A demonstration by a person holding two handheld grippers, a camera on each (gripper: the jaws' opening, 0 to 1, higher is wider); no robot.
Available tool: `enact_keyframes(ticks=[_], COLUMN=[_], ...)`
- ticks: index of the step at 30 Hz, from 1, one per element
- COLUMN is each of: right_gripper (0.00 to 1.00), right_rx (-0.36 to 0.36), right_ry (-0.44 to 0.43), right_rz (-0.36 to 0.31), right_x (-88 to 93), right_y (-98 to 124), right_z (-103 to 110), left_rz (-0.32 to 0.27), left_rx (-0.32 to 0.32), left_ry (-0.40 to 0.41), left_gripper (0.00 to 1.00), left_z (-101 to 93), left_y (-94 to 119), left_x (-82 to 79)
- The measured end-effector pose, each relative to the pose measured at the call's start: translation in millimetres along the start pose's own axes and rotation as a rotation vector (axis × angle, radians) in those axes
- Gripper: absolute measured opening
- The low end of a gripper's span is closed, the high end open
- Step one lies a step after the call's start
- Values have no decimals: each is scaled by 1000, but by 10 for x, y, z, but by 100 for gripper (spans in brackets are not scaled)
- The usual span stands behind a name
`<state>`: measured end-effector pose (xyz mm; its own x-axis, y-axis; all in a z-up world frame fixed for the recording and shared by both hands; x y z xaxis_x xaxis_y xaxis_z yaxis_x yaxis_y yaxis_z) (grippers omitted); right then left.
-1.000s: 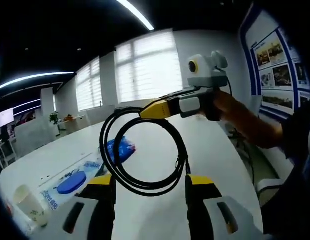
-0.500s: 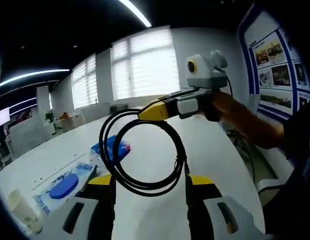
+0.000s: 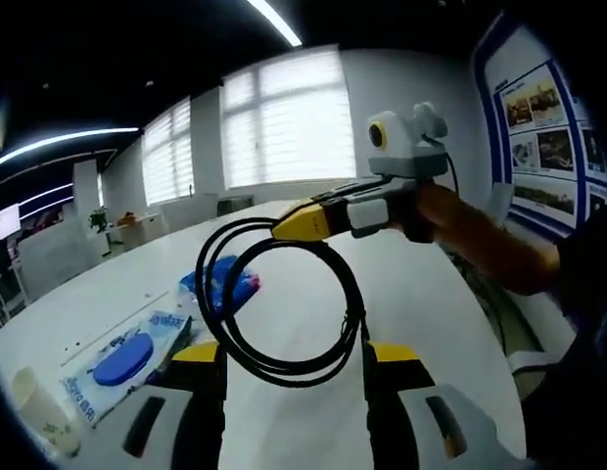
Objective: Arrange the tabletop items into an orderly group along one side of the table until the central work area is clear of visible clutter.
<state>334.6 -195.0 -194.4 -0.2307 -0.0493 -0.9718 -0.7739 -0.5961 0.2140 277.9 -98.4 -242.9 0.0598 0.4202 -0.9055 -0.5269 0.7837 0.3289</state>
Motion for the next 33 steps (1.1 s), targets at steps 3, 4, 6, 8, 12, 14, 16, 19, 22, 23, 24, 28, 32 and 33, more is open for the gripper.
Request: enact_keyframes(ticks=[3, 4, 6, 8, 12, 14, 16, 19, 22, 23, 24, 28, 32, 33], right_gripper=[0, 0, 0, 0, 0, 0, 0, 0, 0, 0, 0, 0, 0, 0], right_rx=[2, 4, 14, 12, 20, 23, 26, 33, 42, 47, 53, 77, 99, 103], right_ry=[-14, -16, -10, -20, -23, -27, -33, -38, -48, -48, -43, -14, 11, 13], right_rz=[10, 13, 19, 24, 29, 32, 39, 41, 45, 48, 49, 57, 68, 71], right_x=[70, 89, 130, 164, 200, 221, 257, 292, 351, 369, 384, 454, 510, 522], right_y=[-43, -55, -81, -102, -140, -162, -189, -208, -242, -249, -256, -290, -330, -338], right_z=[-15, -19, -31, -29, -48, -63, -80, -95, -138, -150, -160, -194, -236, -246], left_rz=[14, 20, 29, 37, 44, 48, 54, 65, 73, 75, 77, 97, 103, 106], left_rx=[3, 2, 4, 4, 3, 2, 4, 6, 8, 8, 8, 8, 7, 8], left_ry=[7, 8, 9, 14, 24, 28, 33, 36, 46, 51, 53, 60, 72, 72], left_gripper=[55, 55, 55, 55, 55, 55, 55, 55, 55, 55, 55, 55, 55, 55], left_z=[11, 10, 9, 13, 30, 38, 45, 59, 75, 75, 75, 68, 77, 78], left_y=[-19, -30, -49, -62, -78, -91, -107, -135, -175, -188, -200, -269, -300, -305], left_x=[51, 72, 105, 133, 170, 188, 210, 239, 286, 298, 312, 399, 437, 443])
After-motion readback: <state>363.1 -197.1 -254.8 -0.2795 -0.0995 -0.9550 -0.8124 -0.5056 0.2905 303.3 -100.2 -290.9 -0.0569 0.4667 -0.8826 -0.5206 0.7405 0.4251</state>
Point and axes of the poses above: the point that each gripper's makers call its tool centre point, and the gripper's own axes: y roughly backward along the fingers, z roughly to its left, x roughly out of its underside, the point moved 2 cm from there along y, roughly backward along the fingers, and after that the axes turned 11 degrees about -y, right-handed, at the moved point
